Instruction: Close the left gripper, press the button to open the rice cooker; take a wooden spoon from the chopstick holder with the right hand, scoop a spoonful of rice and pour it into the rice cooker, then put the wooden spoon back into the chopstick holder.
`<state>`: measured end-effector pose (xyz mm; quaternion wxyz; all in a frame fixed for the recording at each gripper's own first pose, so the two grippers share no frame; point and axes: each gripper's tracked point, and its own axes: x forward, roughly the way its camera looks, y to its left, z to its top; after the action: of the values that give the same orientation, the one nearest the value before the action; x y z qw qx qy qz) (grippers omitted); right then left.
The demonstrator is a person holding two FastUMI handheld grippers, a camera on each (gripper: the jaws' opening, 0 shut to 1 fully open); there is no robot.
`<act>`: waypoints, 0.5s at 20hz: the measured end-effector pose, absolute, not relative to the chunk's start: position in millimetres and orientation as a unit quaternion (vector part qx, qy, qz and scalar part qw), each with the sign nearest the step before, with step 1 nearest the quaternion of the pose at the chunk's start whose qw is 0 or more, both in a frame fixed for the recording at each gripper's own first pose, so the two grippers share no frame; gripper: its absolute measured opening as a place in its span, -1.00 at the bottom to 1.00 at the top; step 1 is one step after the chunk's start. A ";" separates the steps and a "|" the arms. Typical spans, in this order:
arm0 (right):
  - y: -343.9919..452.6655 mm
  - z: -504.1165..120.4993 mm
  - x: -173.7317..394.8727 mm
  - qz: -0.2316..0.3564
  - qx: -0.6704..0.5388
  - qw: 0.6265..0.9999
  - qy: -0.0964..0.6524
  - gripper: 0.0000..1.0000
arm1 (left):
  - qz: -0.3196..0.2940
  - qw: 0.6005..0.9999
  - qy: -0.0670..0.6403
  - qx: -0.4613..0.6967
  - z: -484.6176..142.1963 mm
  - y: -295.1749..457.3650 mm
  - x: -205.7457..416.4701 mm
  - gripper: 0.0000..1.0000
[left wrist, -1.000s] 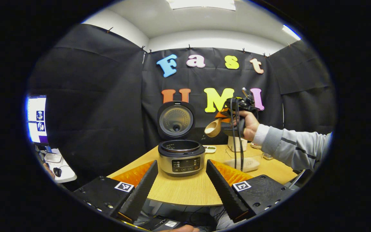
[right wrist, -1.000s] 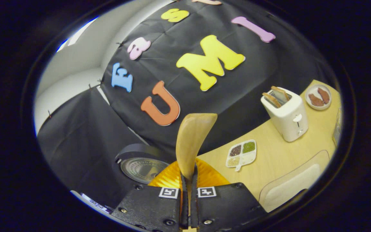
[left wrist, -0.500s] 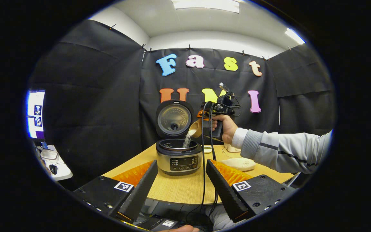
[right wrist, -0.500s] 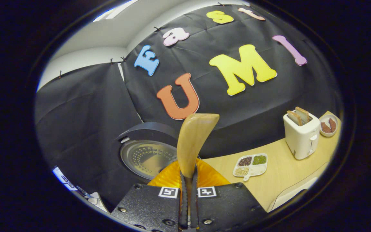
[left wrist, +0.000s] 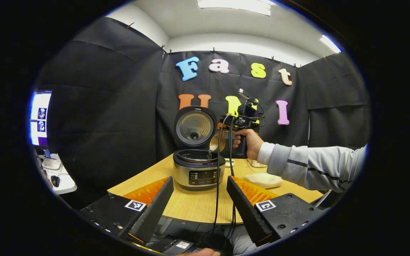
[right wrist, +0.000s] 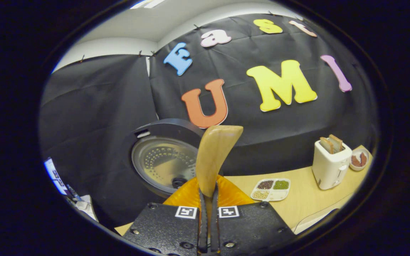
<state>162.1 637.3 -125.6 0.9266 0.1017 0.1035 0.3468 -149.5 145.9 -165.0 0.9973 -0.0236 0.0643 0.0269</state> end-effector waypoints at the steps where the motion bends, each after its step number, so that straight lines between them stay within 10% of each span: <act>1: 642.8 -126.3 157.4 0.357 0.084 0.925 0.099 -0.82 | 0.026 0.997 0.065 -0.022 -166.1 145.9 -149.3 0.91; 10: 657.8 -124.3 127.1 0.395 -0.103 0.913 0.018 -0.83 | 0.019 0.998 0.065 -0.004 -167.3 135.6 -148.1 0.89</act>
<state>127.1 657.8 -124.3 0.9129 -0.1025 0.0177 0.3948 -148.1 135.6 -167.3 0.9977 -0.0039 0.0652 0.0191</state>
